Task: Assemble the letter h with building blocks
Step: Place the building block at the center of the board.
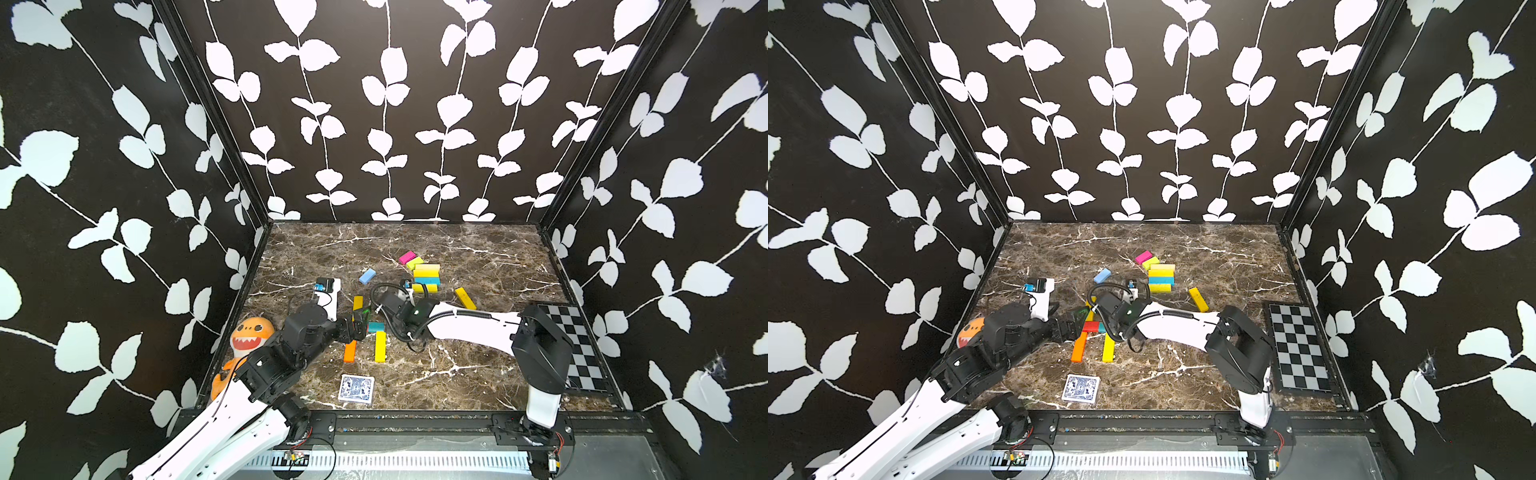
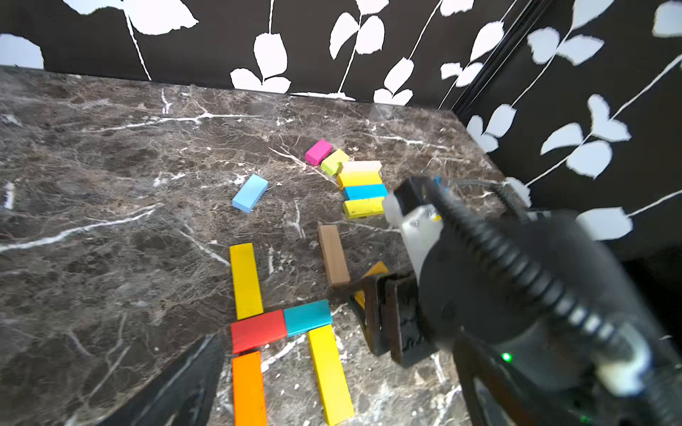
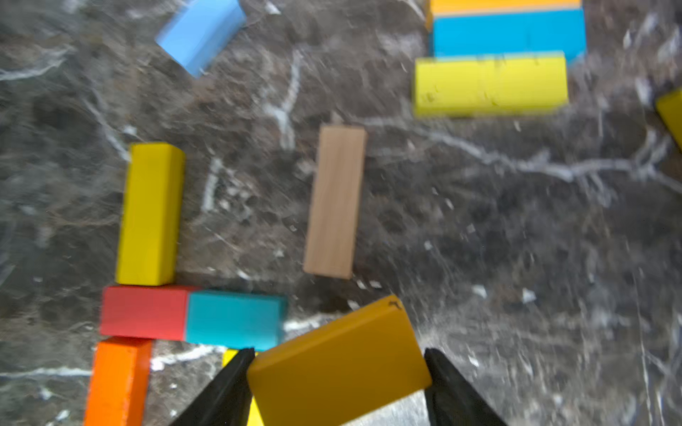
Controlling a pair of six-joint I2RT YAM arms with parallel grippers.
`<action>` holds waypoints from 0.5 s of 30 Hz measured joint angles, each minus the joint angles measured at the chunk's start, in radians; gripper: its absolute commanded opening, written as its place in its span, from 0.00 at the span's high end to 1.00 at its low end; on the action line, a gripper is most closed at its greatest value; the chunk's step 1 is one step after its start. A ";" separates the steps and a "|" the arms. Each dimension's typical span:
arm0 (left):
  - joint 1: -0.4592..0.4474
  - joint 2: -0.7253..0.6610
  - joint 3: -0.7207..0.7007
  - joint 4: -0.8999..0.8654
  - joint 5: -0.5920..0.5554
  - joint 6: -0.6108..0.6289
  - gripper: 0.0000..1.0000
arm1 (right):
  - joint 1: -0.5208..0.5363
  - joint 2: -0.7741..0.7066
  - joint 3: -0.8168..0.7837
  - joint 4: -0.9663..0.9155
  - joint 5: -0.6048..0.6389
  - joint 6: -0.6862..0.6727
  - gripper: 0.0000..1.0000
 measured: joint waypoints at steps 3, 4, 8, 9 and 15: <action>0.000 -0.010 -0.002 0.000 0.009 -0.001 0.01 | 0.011 0.000 -0.028 0.000 0.008 0.065 0.30; 0.000 -0.014 -0.006 0.001 0.010 -0.002 0.01 | 0.014 0.000 -0.031 0.000 0.007 0.080 0.30; 0.001 -0.028 -0.021 0.000 0.018 -0.002 0.01 | 0.015 0.016 -0.019 0.006 0.005 0.116 0.29; 0.001 -0.030 -0.023 -0.003 0.018 -0.001 0.01 | 0.014 0.026 -0.009 0.006 0.005 0.120 0.29; 0.005 -0.034 -0.028 -0.012 0.013 -0.001 0.01 | 0.014 0.060 0.022 0.013 0.006 0.136 0.29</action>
